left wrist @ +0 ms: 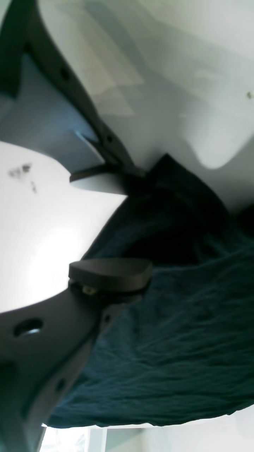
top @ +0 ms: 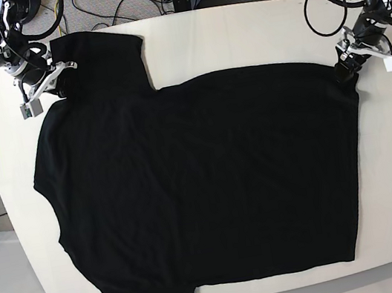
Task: Fold the T-shirt properly
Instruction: 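Adjust the grips on the shirt's shoulder edges with both grippers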
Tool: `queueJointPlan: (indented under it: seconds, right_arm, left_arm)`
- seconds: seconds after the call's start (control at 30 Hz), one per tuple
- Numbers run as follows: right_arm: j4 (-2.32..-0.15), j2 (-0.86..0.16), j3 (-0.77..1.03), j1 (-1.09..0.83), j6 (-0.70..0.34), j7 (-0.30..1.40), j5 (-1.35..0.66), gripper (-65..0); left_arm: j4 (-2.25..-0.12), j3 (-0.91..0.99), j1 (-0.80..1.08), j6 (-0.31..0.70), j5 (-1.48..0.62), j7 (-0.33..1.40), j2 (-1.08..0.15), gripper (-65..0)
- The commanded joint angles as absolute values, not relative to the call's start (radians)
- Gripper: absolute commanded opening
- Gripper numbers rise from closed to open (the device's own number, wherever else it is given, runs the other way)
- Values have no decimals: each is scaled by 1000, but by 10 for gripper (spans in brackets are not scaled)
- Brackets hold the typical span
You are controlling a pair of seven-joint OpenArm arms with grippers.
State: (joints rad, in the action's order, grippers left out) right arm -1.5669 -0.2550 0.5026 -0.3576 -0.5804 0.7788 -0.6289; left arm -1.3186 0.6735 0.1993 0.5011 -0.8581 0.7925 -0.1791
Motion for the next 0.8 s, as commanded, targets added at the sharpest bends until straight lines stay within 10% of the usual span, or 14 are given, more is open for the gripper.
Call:
queueJointPlan:
  seconds: [0.0,0.53,0.7,0.77]
  right_arm:
    - [-1576,-268,506,-359,-577,790,-612,-650]
    - [-1556,-265,510,-357,-588,777,-632,-650]
    - [-1552,-265,509,-360,-592,777,-633,-650]
    - [-1552,-268,509,-359,-594,778,-638,-650]
  left_arm:
    - [-1320,669,188,490,-839,811,-197,-373]
    - [-1227,649,176,496,-779,850,-196,-395]
    - [-1226,621,176,477,-705,833,-195,-650]
    - [-1225,624,178,474,-726,811,-192,-650]
